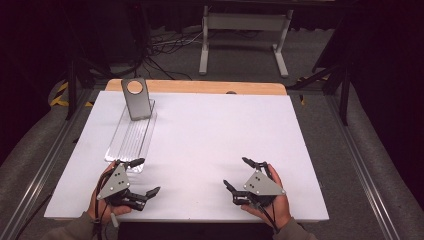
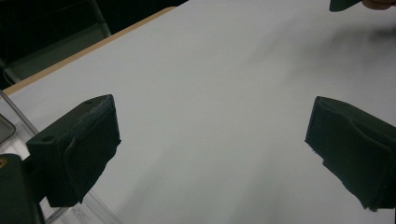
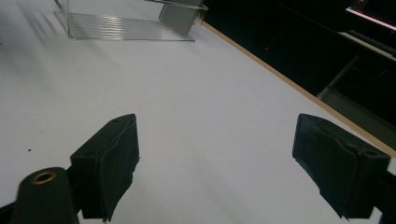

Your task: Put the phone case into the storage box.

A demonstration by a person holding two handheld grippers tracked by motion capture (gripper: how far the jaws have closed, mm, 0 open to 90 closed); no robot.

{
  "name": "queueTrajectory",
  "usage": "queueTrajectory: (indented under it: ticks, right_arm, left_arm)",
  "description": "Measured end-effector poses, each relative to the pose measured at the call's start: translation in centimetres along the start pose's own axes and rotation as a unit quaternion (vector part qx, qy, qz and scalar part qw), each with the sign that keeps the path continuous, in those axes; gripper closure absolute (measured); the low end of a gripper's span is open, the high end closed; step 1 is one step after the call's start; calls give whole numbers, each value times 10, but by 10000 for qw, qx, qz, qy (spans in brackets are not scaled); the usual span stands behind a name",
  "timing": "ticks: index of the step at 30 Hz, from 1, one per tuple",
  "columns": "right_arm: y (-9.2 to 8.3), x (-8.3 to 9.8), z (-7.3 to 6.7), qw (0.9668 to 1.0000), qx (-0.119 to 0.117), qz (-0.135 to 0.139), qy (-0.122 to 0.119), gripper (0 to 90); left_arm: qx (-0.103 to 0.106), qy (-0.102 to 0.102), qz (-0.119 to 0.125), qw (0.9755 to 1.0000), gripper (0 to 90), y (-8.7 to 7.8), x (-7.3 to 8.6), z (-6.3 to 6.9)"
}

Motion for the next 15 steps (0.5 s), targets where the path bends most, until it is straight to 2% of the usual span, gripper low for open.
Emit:
queueTrajectory:
  ticks: [12, 15]
  right_arm:
    - [-2, 0, 1, 10000, -15, 51, 12, 151]
    - [-1, 0, 1, 10000, -5, 29, -11, 151]
  left_arm:
    - [34, -128, 7, 9999, 32, 2, 1, 0]
    - [68, -83, 17, 9999, 33, 1, 0, 1]
Point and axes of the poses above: each handheld gripper's, and its own axes: y roughly forward along the jaws, x roughly out of its underside, z roughly to its right, the point moved 4 cm from there along y, roughly forward along the jaws, and after that the axes turned 2 degrees about -x, right-handed, at the moved point
